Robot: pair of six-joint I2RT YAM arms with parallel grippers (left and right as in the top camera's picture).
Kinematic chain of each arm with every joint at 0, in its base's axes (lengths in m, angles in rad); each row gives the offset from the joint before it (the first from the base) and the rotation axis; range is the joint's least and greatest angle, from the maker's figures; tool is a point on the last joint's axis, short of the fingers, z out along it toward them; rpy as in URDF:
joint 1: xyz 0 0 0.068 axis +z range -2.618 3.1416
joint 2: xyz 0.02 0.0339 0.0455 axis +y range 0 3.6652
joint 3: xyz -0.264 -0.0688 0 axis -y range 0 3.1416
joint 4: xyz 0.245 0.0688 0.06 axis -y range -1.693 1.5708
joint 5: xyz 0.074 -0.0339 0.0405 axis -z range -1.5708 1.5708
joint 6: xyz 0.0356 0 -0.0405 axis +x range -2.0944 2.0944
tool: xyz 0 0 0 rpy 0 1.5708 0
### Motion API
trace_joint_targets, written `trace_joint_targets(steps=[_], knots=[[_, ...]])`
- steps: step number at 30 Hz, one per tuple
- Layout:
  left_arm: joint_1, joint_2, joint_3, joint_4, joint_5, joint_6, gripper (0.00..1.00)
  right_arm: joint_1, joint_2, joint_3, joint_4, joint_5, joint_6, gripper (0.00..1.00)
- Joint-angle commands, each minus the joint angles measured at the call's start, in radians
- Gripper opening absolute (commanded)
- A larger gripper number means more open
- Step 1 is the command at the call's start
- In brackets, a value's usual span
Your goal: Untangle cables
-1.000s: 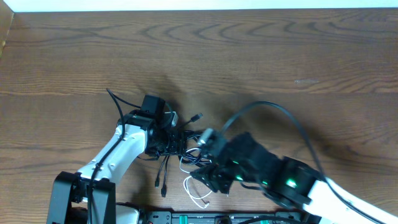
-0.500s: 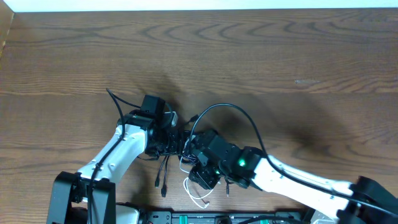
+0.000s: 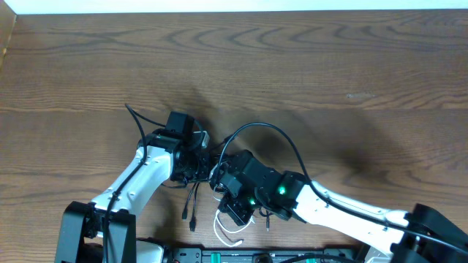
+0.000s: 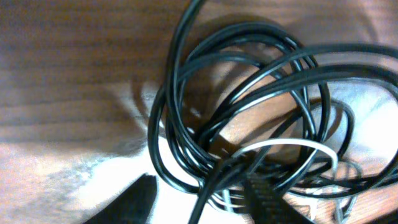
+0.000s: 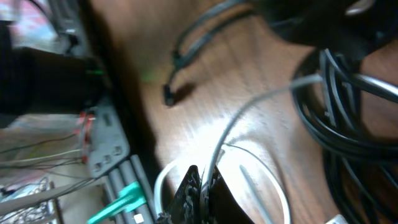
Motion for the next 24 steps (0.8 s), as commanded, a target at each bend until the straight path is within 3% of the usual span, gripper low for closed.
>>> trace_joint_targets(steps=[1, 4, 7, 10, 19, 22, 24], knots=[[0.005, 0.006, -0.006, -0.002, -0.010, 0.006, 0.26, -0.002, -0.072, -0.003, 0.006, -0.077, 0.006, 0.01], [0.005, 0.006, -0.006, -0.002, -0.010, 0.006, 0.25, -0.001, -0.139, -0.003, 0.002, -0.072, 0.013, 0.01], [0.005, 0.006, -0.006, -0.002, -0.010, 0.006, 0.46, -0.001, -0.222, -0.003, 0.001, -0.044, 0.013, 0.01], [0.005, 0.007, -0.006, -0.002, -0.010, 0.006, 0.56, -0.001, -0.294, -0.003, 0.001, -0.043, 0.013, 0.01], [0.005, 0.007, -0.006, -0.002, -0.010, 0.005, 0.57, -0.015, -0.494, -0.003, 0.003, 0.008, 0.012, 0.01], [0.005, 0.007, -0.006, -0.003, -0.010, 0.005, 0.48, -0.031, -0.555, -0.003, 0.007, 0.052, 0.010, 0.01], [0.005, 0.006, -0.006, -0.006, -0.008, -0.005, 0.48, -0.056, -0.608, -0.003, 0.018, 0.086, 0.008, 0.01]])
